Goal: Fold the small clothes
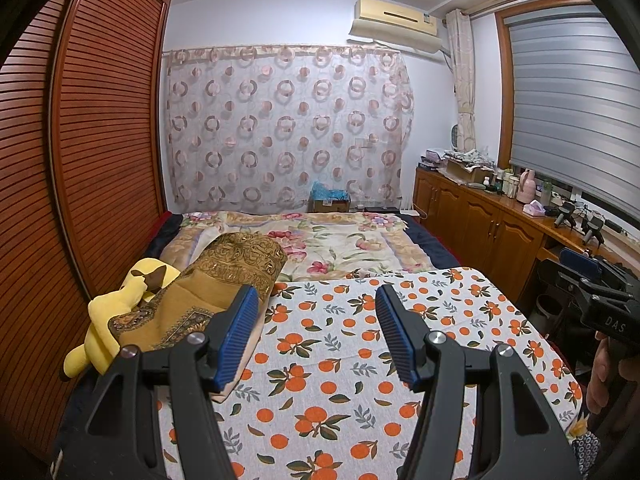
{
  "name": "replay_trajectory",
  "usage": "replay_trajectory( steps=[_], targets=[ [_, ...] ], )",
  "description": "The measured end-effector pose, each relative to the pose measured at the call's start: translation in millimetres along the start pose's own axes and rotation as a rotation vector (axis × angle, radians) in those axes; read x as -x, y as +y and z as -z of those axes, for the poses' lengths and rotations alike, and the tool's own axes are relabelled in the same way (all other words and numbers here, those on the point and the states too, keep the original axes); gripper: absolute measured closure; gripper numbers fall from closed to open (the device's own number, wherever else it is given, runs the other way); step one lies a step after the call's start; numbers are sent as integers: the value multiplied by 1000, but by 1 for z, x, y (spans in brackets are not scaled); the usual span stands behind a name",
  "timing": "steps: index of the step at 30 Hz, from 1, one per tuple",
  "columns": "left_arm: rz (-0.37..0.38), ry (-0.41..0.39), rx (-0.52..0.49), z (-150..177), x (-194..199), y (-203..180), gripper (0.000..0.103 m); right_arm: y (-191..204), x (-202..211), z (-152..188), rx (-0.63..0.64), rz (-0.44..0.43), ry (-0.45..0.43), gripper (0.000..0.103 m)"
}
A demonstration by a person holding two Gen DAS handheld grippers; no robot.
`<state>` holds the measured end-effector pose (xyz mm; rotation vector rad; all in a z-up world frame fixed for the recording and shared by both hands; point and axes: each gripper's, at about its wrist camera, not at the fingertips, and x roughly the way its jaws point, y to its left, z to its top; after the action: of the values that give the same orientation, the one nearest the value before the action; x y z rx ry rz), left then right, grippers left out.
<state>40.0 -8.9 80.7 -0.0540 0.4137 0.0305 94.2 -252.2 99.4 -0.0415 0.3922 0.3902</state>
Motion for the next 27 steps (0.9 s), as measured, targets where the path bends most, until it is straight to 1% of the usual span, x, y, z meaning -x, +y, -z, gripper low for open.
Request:
replay_trajectory(
  steps=[27],
  targets=[
    [1,-4,-4,0,2,1,42,-5,3,2,0,7,-4,23]
  ],
)
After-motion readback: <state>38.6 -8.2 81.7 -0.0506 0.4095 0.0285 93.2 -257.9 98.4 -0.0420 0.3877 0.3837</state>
